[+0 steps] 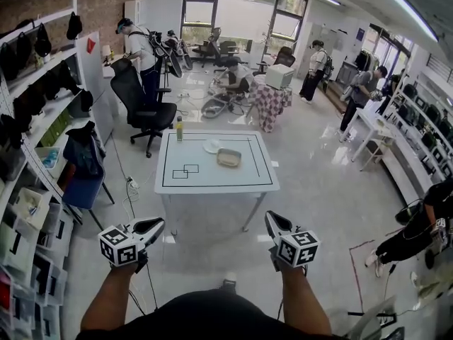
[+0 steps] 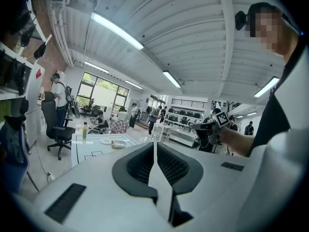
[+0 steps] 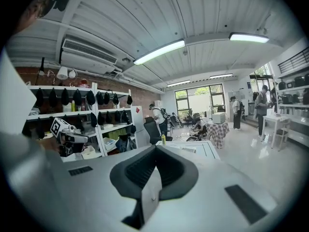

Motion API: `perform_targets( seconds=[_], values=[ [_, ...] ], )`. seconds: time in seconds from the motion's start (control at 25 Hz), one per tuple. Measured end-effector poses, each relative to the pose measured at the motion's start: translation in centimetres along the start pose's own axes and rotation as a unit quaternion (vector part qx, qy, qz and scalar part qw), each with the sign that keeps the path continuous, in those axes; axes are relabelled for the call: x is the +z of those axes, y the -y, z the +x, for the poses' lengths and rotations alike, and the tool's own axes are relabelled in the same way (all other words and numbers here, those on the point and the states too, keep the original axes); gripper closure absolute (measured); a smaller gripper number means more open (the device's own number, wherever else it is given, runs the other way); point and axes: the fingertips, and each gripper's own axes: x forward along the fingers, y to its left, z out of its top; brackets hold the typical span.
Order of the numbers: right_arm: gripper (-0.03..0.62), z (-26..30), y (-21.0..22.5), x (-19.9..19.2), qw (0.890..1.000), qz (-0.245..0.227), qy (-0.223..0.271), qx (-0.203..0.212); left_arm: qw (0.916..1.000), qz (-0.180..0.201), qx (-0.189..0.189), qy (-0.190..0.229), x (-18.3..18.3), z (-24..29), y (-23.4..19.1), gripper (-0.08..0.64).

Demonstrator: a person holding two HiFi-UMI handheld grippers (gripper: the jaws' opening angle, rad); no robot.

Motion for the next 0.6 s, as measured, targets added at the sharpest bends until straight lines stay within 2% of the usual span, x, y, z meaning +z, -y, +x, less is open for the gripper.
perform_targets(
  seconds=[0.6],
  values=[
    [0.579,3.4,5.6,-0.9,1.000,0.018,-0.016,-0.007,0.9998,-0.008,-0.003,-0.018,0.2,5.8,-2.0,0.522]
  ],
)
